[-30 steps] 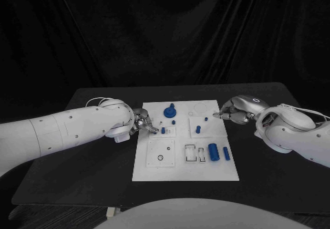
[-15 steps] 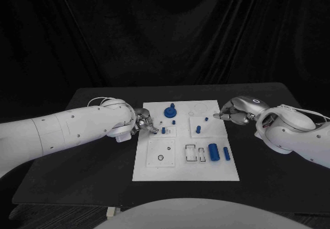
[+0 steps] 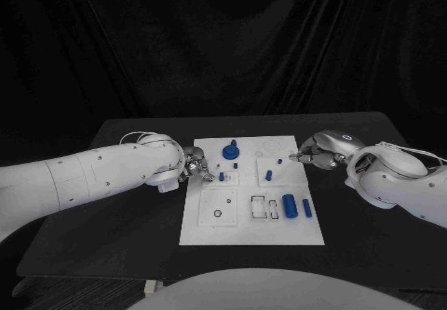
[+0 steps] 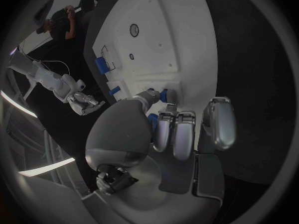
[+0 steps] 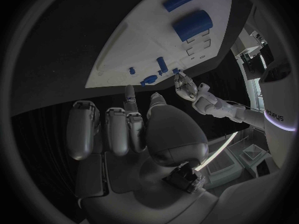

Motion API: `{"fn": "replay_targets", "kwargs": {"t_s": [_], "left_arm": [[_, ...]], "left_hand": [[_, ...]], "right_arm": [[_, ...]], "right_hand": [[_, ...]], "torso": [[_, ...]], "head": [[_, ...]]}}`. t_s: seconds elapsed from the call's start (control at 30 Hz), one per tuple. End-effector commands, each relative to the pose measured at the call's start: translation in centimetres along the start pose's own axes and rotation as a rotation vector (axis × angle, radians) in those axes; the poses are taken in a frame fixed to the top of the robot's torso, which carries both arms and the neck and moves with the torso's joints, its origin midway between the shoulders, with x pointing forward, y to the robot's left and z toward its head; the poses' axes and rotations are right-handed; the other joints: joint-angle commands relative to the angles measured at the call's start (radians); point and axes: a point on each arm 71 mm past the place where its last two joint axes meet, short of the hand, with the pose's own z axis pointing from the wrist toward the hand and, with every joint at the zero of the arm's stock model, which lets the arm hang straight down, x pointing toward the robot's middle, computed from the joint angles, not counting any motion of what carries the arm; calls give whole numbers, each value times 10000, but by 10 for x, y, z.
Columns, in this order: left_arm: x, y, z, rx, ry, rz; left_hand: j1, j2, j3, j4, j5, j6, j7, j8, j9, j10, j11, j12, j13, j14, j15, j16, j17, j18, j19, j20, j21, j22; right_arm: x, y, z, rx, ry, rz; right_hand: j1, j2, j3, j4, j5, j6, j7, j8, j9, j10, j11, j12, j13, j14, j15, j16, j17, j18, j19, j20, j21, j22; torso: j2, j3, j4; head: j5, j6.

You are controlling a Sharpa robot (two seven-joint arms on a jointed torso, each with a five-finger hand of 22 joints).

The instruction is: Assemble the parts on the task board

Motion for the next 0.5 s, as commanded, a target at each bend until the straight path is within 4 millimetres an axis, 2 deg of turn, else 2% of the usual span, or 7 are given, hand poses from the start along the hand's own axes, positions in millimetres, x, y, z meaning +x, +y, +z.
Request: {"fn": "replay_targets", "kwargs": {"t_s": [0.03,0.2,0.5], "left_arm": [[3,0,0,93,8,-47],[2,1,-1,97,-196,-143],[-4,-1,-3,89,-425,-181]], "left_hand": [[-92,-67,1227,-1113,35,94,-38,71,32,708,-43,58,2309,1039,-29,27,2631,155,44,-59,47,1827],[-263,-169,1468,-1244,14,148,-66,177,94,743,-71,80,2337,1039,-55,27,2631,145,88,-82,101,1842],[-411,-214,1576,-1272,-106,152,-83,213,113,738,-83,74,2328,1039,-66,27,2631,144,97,-94,105,1841]], "right_arm": [[1,0,0,34,86,-23],[2,0,0,41,105,-28],[2,0,1,26,140,-36]], "right_hand": [[111,-6,-38,-18,50,78,2,-39,16,1065,55,35,2634,507,58,-48,-5,81,261,60,-34,1881],[127,-2,-32,-26,55,81,3,-39,17,1065,57,35,2634,506,57,-50,-10,83,259,59,-40,1880],[152,4,-24,-35,59,85,5,-40,19,1065,60,35,2634,503,54,-57,-27,84,258,59,-45,1878]], "torso": [[1,-1,1],[3,-1,0],[-1,-2,2]], "head": [[-15,2],[-14,2],[-14,2]]}}
